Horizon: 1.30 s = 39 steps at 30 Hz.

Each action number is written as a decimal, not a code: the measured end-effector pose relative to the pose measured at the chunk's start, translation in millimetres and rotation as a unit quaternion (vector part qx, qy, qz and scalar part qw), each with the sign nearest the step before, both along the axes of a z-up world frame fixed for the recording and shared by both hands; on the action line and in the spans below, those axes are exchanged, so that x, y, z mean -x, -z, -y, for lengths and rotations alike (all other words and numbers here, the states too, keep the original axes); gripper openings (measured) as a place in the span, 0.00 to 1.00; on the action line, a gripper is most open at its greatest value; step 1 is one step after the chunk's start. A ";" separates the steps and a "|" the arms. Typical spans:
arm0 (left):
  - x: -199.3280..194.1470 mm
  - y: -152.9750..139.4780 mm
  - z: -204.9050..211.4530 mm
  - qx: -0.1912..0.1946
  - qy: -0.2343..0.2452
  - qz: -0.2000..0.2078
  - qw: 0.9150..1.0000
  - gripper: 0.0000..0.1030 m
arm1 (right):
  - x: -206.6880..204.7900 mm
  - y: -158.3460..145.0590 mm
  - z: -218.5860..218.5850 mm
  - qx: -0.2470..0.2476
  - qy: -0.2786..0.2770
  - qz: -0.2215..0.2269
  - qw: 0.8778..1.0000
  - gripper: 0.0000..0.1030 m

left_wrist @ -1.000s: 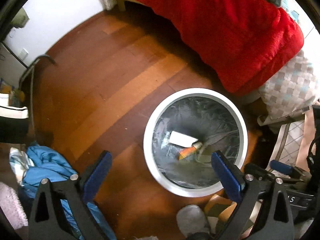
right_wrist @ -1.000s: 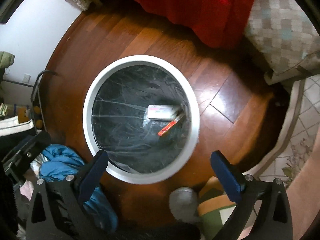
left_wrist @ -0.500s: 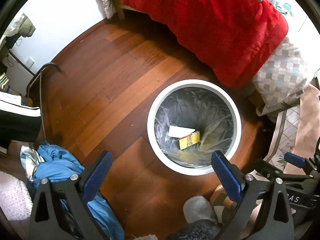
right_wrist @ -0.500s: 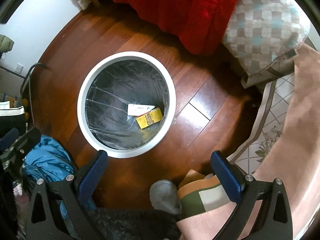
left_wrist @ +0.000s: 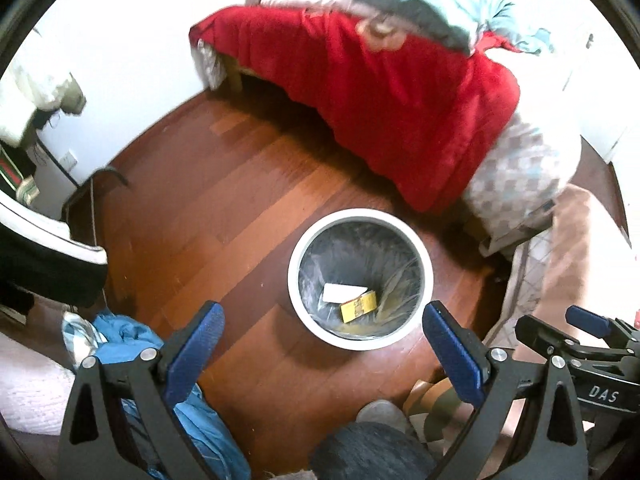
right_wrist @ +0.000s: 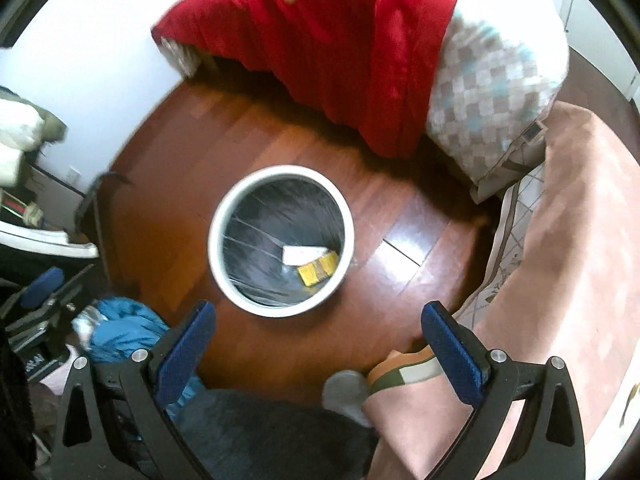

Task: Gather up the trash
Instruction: 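Move both tools back over the table, then grasp the bread crust with the left tool while the right tool grasps the orange chip bag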

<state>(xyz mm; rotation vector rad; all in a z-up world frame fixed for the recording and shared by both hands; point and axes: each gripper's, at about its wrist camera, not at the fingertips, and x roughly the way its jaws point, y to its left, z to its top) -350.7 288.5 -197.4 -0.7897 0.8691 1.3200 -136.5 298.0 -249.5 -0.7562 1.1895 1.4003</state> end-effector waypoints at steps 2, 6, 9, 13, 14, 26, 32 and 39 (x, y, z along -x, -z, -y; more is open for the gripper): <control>-9.8 -22.5 13.6 -0.018 0.013 -0.003 1.000 0.98 | -6.7 -25.6 15.8 -0.022 0.009 -0.019 1.000 1.00; -32.9 -53.9 39.8 -0.044 0.033 0.004 0.998 0.98 | -31.7 -74.2 54.7 -0.064 0.039 -0.053 0.996 1.00; -63.6 -70.8 59.5 -0.059 0.062 0.016 0.996 0.98 | -60.2 -103.4 90.7 -0.088 0.066 -0.064 0.992 1.00; -126.0 -76.6 88.7 -0.067 0.114 0.029 0.991 0.98 | -117.6 -124.0 146.5 -0.099 0.116 -0.059 0.987 1.00; -142.8 -76.0 96.1 -0.064 0.128 0.032 0.989 0.98 | -130.3 -125.4 155.9 -0.098 0.126 -0.056 0.986 1.00; -416.6 4.2 199.6 0.062 0.320 0.048 0.944 0.98 | -393.5 -59.1 358.3 0.031 0.350 0.059 0.934 1.00; -502.3 66.1 223.7 0.154 0.342 0.040 0.926 0.97 | -486.4 -6.1 421.7 0.091 0.400 0.063 0.910 1.00; -544.9 93.4 233.4 0.142 0.338 0.007 0.930 0.58 | -536.4 36.8 428.6 0.109 0.406 0.041 0.906 1.00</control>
